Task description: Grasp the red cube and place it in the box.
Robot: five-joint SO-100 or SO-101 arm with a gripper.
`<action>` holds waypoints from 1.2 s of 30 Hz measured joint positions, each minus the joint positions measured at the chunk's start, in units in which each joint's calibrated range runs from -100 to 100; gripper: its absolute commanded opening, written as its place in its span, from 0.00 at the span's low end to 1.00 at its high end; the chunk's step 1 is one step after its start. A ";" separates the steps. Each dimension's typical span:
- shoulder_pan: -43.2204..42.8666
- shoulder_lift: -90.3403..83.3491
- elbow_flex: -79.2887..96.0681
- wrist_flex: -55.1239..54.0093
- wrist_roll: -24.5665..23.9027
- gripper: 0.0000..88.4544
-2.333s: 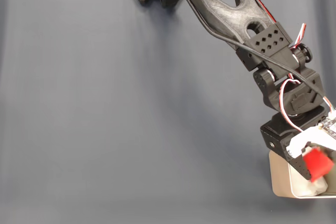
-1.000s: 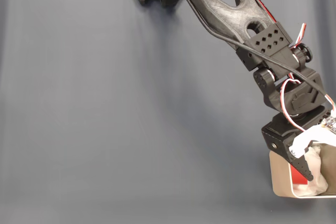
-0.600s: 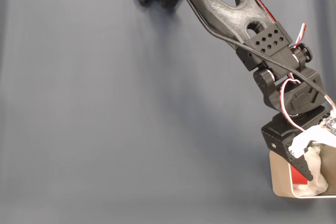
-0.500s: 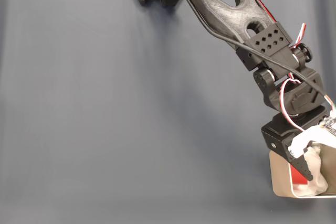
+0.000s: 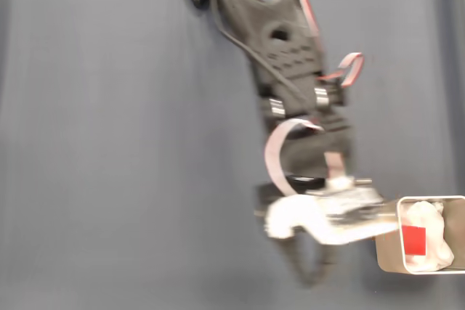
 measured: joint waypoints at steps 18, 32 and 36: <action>8.23 -70.52 77.03 0.08 -3.61 0.00; 8.38 -112.90 113.02 24.74 -3.61 0.00; 8.38 -113.76 113.02 39.78 -2.74 0.00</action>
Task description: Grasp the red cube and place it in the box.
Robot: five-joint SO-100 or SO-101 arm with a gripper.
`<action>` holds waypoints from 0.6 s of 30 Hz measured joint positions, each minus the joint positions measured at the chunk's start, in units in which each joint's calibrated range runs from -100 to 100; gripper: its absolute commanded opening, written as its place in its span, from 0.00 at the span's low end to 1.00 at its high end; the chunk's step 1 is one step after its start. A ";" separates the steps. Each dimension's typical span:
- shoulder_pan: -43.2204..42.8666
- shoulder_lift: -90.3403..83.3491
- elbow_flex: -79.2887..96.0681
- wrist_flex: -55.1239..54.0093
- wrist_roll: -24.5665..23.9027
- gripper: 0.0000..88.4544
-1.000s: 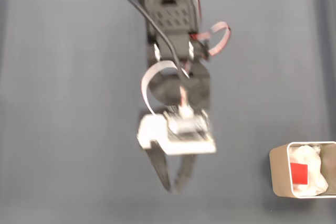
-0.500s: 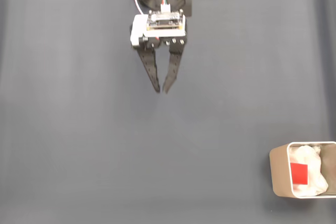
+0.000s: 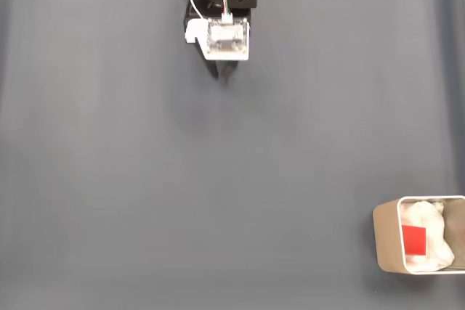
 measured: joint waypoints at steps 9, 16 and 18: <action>0.22 -0.69 0.00 7.24 1.07 0.02; 0.22 -0.69 0.00 7.24 1.07 0.02; 0.22 -0.69 0.00 7.24 1.07 0.02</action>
